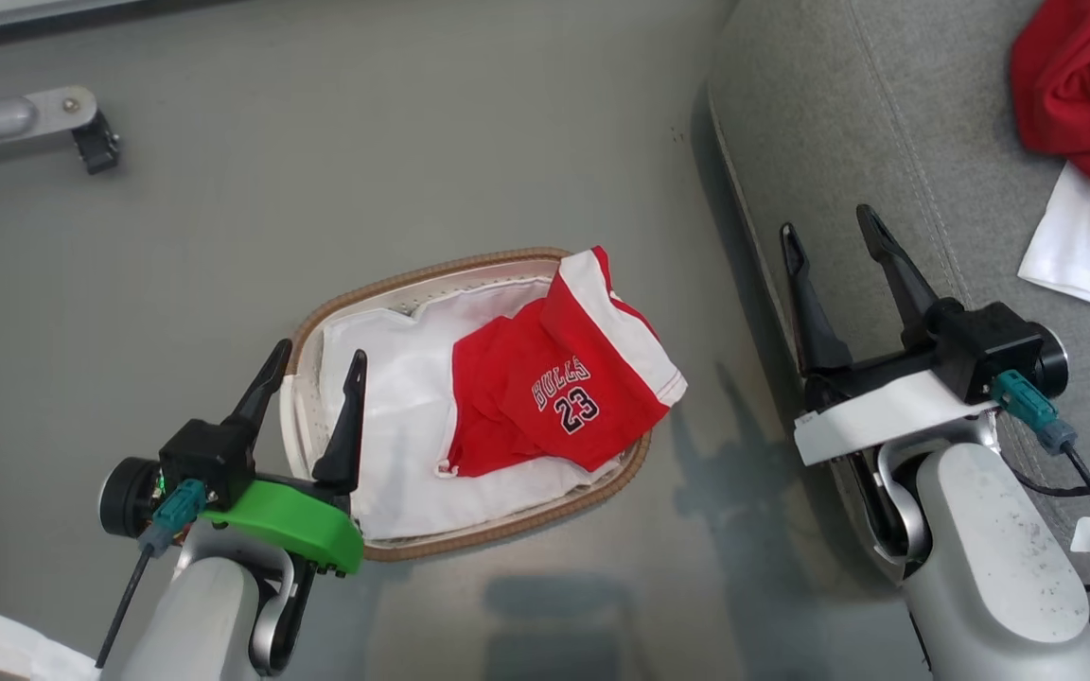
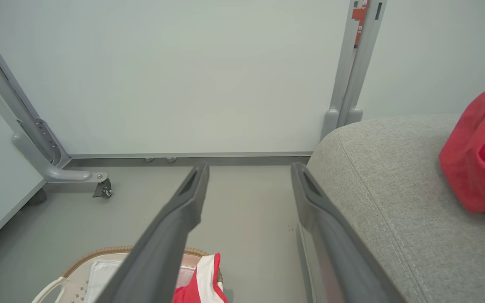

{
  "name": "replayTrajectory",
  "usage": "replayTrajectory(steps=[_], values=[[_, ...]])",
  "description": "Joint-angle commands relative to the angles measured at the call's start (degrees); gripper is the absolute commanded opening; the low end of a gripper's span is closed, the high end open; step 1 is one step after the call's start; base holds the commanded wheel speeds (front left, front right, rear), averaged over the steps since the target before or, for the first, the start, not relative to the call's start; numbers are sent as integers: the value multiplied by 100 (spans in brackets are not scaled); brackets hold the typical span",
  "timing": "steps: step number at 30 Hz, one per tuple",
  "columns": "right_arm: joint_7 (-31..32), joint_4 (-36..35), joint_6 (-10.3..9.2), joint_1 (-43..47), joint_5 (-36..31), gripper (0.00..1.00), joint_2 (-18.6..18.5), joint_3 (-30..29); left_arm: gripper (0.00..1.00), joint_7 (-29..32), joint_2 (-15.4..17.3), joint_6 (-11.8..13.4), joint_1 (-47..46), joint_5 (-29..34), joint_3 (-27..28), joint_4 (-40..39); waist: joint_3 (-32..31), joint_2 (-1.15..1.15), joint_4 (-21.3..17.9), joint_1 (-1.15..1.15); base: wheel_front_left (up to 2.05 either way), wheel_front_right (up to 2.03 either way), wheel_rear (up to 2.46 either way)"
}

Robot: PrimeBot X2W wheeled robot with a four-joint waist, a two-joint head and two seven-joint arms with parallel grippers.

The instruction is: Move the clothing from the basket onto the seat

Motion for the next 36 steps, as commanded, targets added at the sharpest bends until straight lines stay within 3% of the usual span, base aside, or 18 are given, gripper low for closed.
replayTrajectory(steps=[1,16,21,26,36], values=[[-9,-95,-8,-110,75,100,-19,33,100,4,117,-20,-184,-50,-80,-5,526,0,-463,0,0,0,0],[-9,-818,-8,-483,364,100,-17,62,100,4,725,-20,-1468,-523,-1524,748,1685,0,-1021,0,0,0,0],[-10,-938,-8,-549,415,100,-18,97,100,4,868,-20,-1928,-807,-2290,1133,1931,0,-1118,0,0,0,0],[-9,-1017,-8,-593,436,100,-19,160,100,4,868,-20,-2423,-1085,-3023,1658,2089,0,-1202,0,0,0,0],[-10,-1059,-8,-533,402,100,-19,267,100,4,560,-20,-3292,-1533,-4849,2854,2270,0,-1281,0,0,0,0]])
